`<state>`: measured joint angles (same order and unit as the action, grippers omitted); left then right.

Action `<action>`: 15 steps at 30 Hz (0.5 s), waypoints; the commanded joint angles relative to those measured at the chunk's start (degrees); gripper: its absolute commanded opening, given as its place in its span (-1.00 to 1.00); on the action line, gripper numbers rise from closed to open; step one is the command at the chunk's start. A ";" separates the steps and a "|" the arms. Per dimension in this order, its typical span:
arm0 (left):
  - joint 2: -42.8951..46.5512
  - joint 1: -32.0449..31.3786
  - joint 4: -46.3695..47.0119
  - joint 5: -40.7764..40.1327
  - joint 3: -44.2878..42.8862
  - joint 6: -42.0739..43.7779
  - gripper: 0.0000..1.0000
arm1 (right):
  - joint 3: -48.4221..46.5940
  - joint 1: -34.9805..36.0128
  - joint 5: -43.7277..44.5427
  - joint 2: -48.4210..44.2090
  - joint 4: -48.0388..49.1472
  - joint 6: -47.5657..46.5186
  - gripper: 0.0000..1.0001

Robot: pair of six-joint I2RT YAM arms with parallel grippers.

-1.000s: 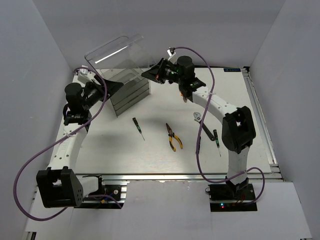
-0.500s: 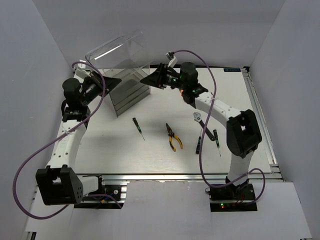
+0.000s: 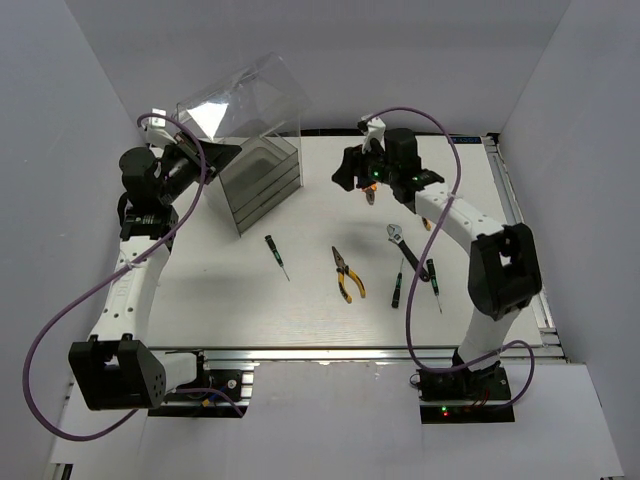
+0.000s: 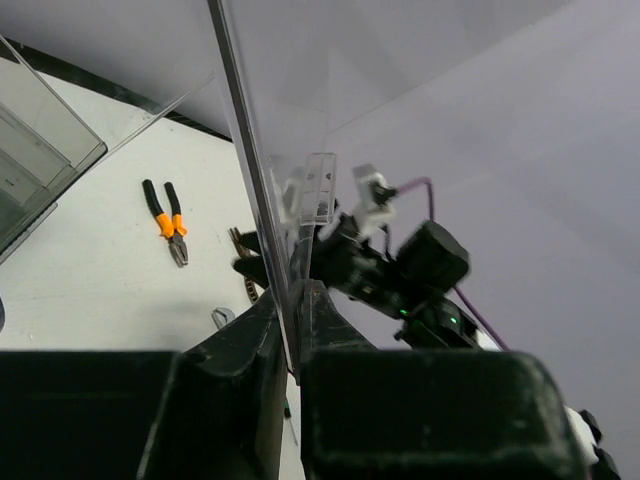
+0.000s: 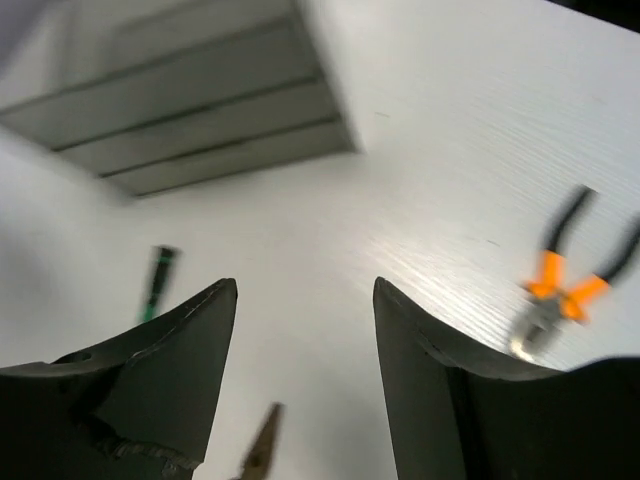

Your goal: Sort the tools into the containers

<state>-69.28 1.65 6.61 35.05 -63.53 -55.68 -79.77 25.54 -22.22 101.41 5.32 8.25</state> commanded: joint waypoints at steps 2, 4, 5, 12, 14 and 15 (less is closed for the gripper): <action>3.79 0.02 4.46 -2.00 -2.31 -0.30 -0.70 | -8.19 -1.98 18.87 8.52 -14.70 -6.58 0.25; 4.06 0.11 4.73 -2.35 -1.51 -0.74 -0.70 | -10.67 -3.30 18.19 10.12 -14.82 -7.80 0.25; 4.23 0.02 4.90 -2.35 -1.25 -1.27 -0.70 | -10.85 -3.48 17.57 10.91 -14.03 -8.59 0.24; 5.29 0.02 4.29 -3.23 -0.28 -1.36 -0.70 | -10.51 -3.48 2.01 11.36 -20.08 -20.81 0.26; 5.64 0.02 4.55 -3.67 0.24 -1.62 -0.70 | -7.43 -3.57 3.31 9.53 -19.13 -23.44 0.30; 5.99 0.02 4.46 -3.93 0.33 -1.62 -0.70 | -6.55 -4.09 4.71 8.82 -18.51 -24.24 0.32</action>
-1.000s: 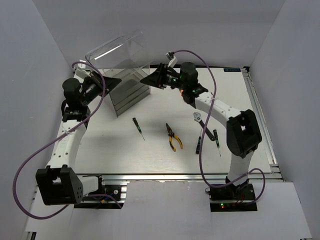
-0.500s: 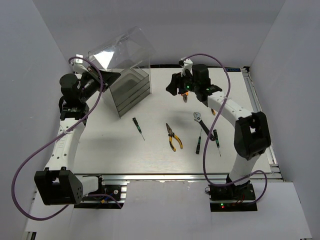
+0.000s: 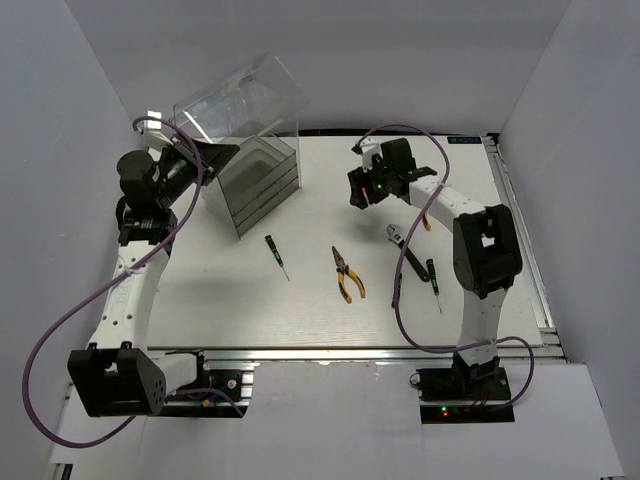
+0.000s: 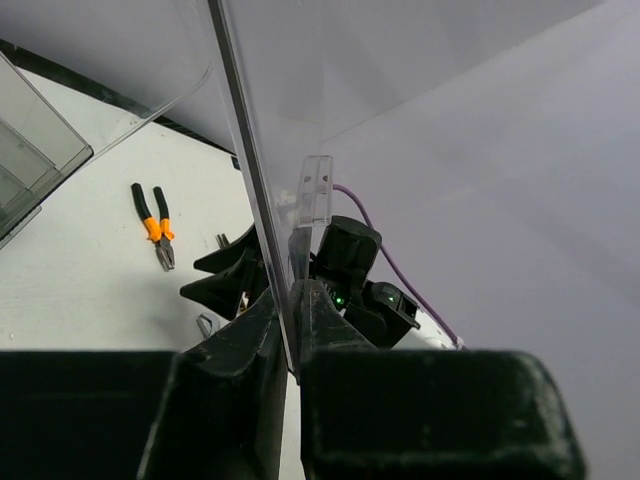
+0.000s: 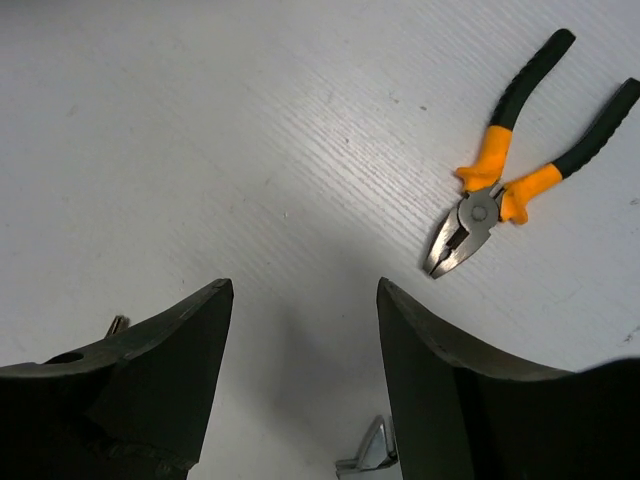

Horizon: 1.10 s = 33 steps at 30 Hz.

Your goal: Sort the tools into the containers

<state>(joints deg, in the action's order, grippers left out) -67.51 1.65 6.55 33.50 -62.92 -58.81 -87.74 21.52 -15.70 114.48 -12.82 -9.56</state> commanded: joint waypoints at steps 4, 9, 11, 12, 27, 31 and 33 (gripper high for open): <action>4.66 0.11 4.18 -2.73 -0.01 1.76 -0.70 | 2.76 -4.37 -6.41 -5.84 -5.08 -13.18 0.45; 5.28 0.02 3.82 -3.00 0.69 2.12 -0.70 | 7.14 -7.63 -8.83 -10.23 -11.17 -25.06 0.48; 5.45 0.02 3.74 -3.00 0.95 1.85 -0.70 | 9.95 -7.81 -3.47 -12.94 -10.74 -26.29 0.48; 5.54 0.02 3.74 -3.00 1.13 2.03 -0.70 | 12.83 -7.98 -1.63 -13.83 -10.56 -26.30 0.48; 5.19 0.02 4.97 -1.33 2.27 1.33 -0.70 | 24.64 -5.88 18.61 -14.72 -3.71 -13.81 0.54; 5.63 0.02 5.06 -1.50 3.06 0.89 -0.70 | 24.20 -5.08 16.24 -13.49 -3.08 -13.99 0.51; 5.63 0.02 4.88 -1.59 2.98 0.97 -0.70 | 22.97 -4.91 13.53 -12.96 -4.05 -13.64 0.50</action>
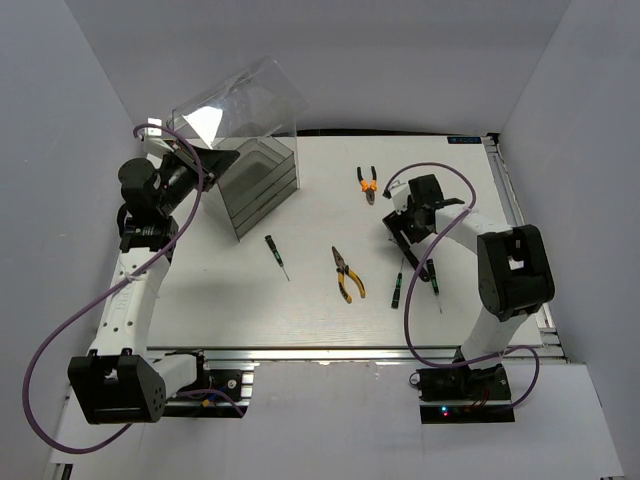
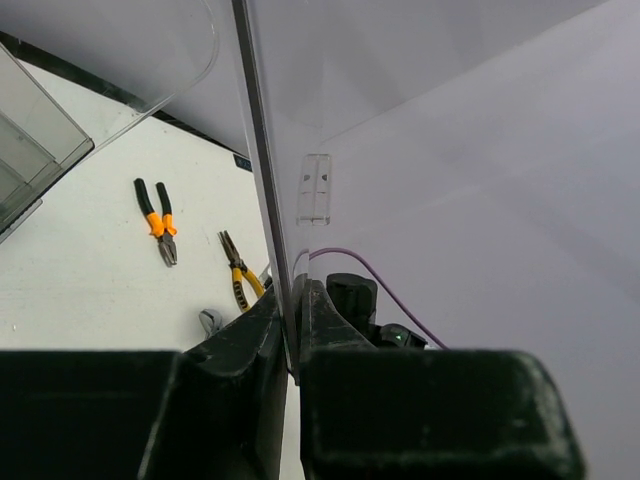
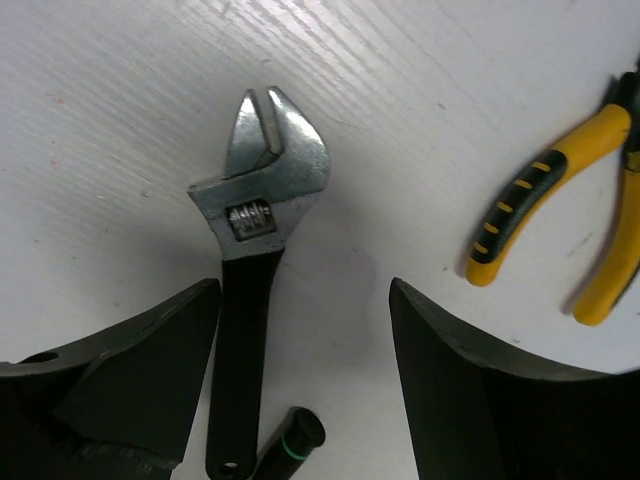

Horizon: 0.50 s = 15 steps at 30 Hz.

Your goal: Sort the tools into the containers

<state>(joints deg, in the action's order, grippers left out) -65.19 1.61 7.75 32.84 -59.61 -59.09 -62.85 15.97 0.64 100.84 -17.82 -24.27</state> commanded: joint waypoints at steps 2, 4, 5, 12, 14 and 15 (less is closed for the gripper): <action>3.49 0.06 3.33 -1.02 -0.41 1.35 -0.70 | -2.28 0.65 -3.45 1.47 -0.01 1.95 0.48; 3.66 0.06 3.06 -1.29 -0.50 1.43 -0.70 | -2.37 0.64 -3.98 2.25 -0.72 2.82 0.48; 3.75 0.06 3.06 -1.37 -0.50 1.43 -0.70 | -2.19 0.73 -4.16 2.43 -0.98 3.09 0.47; 4.46 0.06 2.01 -1.73 -0.15 1.61 -0.70 | -2.80 0.56 -4.86 6.65 -3.35 5.38 0.23; 4.63 0.06 1.75 -1.73 -0.33 1.78 -0.70 | -3.33 0.56 -5.48 8.14 -4.14 5.38 -0.02; 4.72 0.06 1.48 -1.73 -0.41 1.87 -0.70 | -3.77 0.64 -5.83 8.84 -5.19 5.29 -0.17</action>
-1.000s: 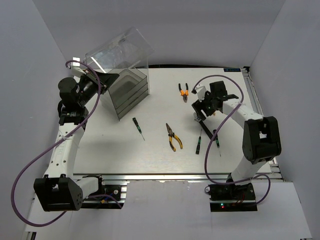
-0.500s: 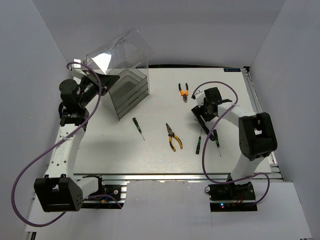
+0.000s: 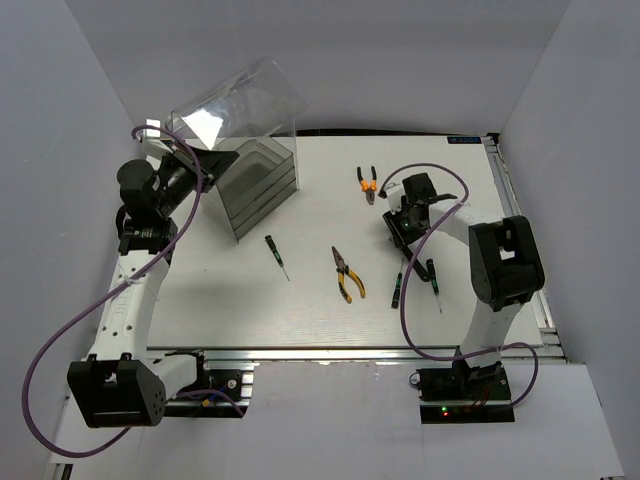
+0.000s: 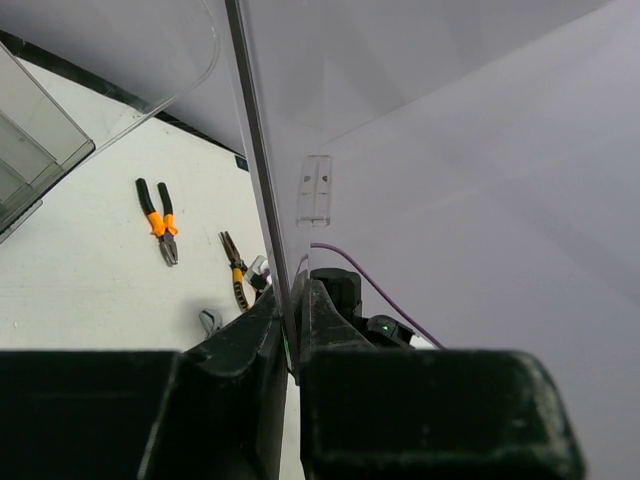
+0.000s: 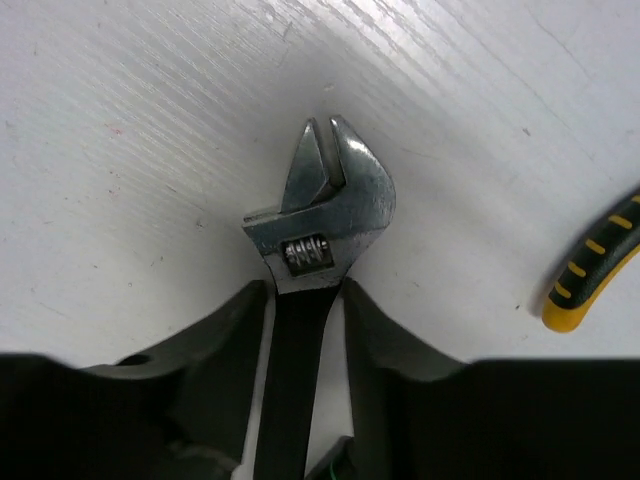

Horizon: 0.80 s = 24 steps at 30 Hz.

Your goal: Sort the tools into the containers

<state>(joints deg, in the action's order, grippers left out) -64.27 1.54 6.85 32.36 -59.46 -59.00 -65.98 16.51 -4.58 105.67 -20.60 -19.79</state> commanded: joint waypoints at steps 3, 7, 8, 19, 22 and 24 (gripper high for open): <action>4.06 0.13 2.03 -1.42 -0.74 1.87 -0.70 | -0.47 0.01 -1.39 4.63 -3.65 0.55 -0.46; 4.42 0.13 2.20 -1.69 -0.39 1.61 -0.70 | 1.28 0.01 -3.85 3.58 -3.05 -1.38 -0.86; 4.50 0.13 2.03 -1.69 -0.30 1.52 -0.70 | 1.55 0.10 -4.38 3.06 -2.61 -2.00 -0.91; 5.03 0.13 1.94 -1.51 -0.30 1.35 -0.70 | -3.28 0.01 -12.47 -5.21 4.16 -11.23 -1.00; 5.38 0.13 1.76 -1.77 -0.22 1.52 -0.70 | -4.60 0.01 -13.87 -5.21 4.78 -11.23 -1.00; 5.56 0.13 1.67 -1.77 -0.13 1.70 -0.70 | -5.30 0.10 -14.49 -5.21 4.87 -11.32 -1.00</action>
<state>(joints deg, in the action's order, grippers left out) -62.61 1.54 5.45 31.77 -59.24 -59.02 -67.88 16.47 -15.51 103.53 -18.96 -29.50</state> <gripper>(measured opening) 0.190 0.319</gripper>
